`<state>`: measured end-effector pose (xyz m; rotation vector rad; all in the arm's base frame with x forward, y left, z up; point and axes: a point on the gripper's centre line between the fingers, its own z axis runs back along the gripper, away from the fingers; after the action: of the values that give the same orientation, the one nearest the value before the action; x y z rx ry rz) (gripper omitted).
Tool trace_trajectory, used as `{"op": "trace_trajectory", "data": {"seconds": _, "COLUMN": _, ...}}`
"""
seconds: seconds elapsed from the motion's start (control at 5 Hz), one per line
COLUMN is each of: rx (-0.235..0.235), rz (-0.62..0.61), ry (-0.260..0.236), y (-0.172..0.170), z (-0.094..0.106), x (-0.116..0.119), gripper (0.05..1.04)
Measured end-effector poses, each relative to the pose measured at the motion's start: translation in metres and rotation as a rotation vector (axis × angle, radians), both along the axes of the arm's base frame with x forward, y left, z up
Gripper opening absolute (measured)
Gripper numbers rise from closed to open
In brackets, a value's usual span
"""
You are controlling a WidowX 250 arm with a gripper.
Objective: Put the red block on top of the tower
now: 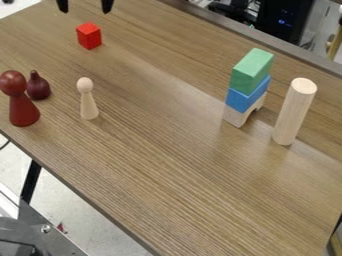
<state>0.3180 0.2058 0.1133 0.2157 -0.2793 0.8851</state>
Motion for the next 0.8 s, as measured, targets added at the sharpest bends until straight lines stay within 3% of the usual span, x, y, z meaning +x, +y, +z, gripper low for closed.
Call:
{"op": "trace_trajectory", "data": {"seconds": 0.4, "rx": -0.023, "rz": 0.206, "ry": 0.053, "y": 0.036, "z": -0.045, "x": 0.004, "gripper": 0.999}}
{"op": "trace_trajectory", "data": {"seconds": 0.8, "rx": -0.044, "rz": 0.314, "ry": -0.018, "y": 0.045, "z": -0.053, "x": 0.028, "gripper": 0.999}}
